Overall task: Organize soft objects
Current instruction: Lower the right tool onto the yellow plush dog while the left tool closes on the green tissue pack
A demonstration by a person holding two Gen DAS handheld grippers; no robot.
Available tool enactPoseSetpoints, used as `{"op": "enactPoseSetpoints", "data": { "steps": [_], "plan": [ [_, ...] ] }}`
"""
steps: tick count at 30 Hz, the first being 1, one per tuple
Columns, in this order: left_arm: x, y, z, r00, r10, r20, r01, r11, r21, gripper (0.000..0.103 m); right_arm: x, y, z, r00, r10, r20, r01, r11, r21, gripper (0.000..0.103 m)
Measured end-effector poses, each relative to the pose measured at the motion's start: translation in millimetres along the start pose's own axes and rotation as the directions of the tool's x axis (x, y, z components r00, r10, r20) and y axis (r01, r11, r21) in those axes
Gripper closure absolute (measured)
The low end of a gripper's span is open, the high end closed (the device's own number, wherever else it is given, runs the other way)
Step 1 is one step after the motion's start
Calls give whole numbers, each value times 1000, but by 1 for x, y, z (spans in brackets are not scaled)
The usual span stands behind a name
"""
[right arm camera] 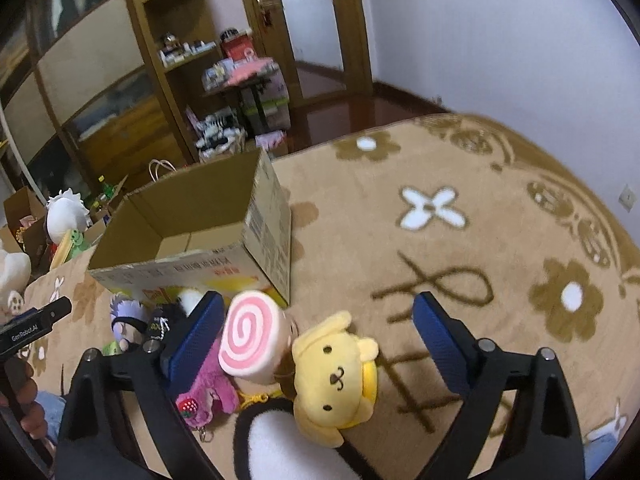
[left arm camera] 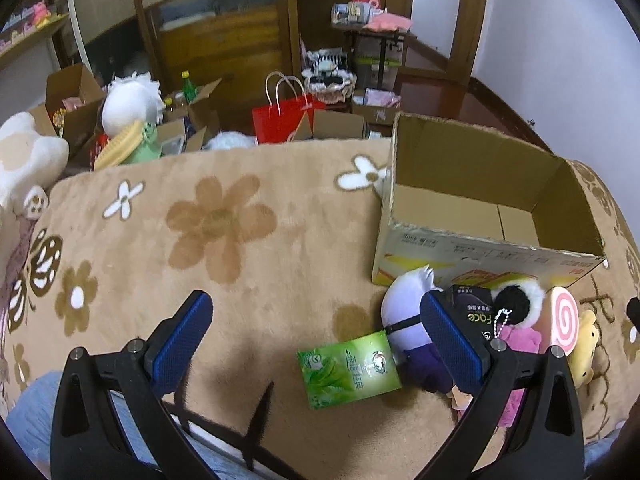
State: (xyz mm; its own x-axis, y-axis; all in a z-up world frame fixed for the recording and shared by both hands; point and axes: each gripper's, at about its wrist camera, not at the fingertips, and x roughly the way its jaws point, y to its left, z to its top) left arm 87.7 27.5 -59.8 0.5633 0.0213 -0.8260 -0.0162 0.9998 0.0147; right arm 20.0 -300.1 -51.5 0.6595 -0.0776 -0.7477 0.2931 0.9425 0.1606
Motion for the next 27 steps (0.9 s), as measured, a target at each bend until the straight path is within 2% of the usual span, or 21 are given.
{"op": "enactPoseSetpoints", "data": {
  "steps": [8,14,17,27],
  "plan": [
    [23,-1,-7,996,16,-92,-16,1000,-7,1,35,-15,-8,990,51,-134,-37,994,100,25],
    [43,-1,-13,985,16,-172,-19,1000,-16,1,50,-15,-16,978,51,-201,-31,994,102,25],
    [47,-2,-16,982,44,-182,-47,999,-16,1,55,-15,-19,973,47,-225,-25,995,100,25],
    [62,-10,-24,969,45,-244,-40,999,25,1,74,-19,-29,959,49,-281,-11,991,135,26]
  ]
}}
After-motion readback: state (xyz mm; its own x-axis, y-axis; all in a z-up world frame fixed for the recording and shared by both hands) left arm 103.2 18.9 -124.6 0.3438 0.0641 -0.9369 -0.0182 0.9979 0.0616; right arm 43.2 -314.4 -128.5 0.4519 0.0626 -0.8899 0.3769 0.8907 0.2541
